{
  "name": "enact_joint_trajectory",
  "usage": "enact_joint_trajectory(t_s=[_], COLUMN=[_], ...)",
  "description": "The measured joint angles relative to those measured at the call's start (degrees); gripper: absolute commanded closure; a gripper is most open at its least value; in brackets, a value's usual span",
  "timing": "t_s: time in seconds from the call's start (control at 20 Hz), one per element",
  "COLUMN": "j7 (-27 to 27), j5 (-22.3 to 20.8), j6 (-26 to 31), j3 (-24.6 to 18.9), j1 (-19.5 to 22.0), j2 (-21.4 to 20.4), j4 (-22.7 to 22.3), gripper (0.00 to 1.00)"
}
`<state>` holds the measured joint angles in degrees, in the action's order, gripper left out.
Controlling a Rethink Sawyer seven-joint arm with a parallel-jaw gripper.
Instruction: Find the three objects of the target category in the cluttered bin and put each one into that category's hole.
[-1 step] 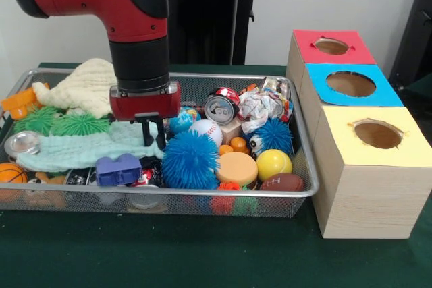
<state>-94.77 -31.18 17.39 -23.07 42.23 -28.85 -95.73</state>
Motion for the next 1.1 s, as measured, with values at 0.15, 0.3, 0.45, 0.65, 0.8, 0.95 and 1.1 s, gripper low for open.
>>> enact_joint_trajectory(t_s=[0.15, 0.3, 0.45, 0.65, 0.8, 0.95, 1.1], j7=[0.0, 0.0, 0.0, 0.0, 0.0, 0.0, 0.0], j5=[0.6, 3.1, 7.2, 11.7, 14.7, 16.5, 17.5], j6=[0.1, 2.3, 7.5, 14.7, 19.5, 20.6, 20.5], j3=[0.1, 0.8, 2.6, 4.9, 6.6, 7.7, 8.8], j1=[-0.1, -1.1, -3.6, -7.6, -11.0, -13.4, -15.1], j2=[-2.7, -8.6, -16.0, -24.0, -29.6, -32.9, -34.3], j4=[-1.9, -5.4, -9.0, -12.3, -14.5, -16.1, -17.4], gripper=[1.0, 1.0, 1.0, 1.0, 1.0, 1.0, 1.0])
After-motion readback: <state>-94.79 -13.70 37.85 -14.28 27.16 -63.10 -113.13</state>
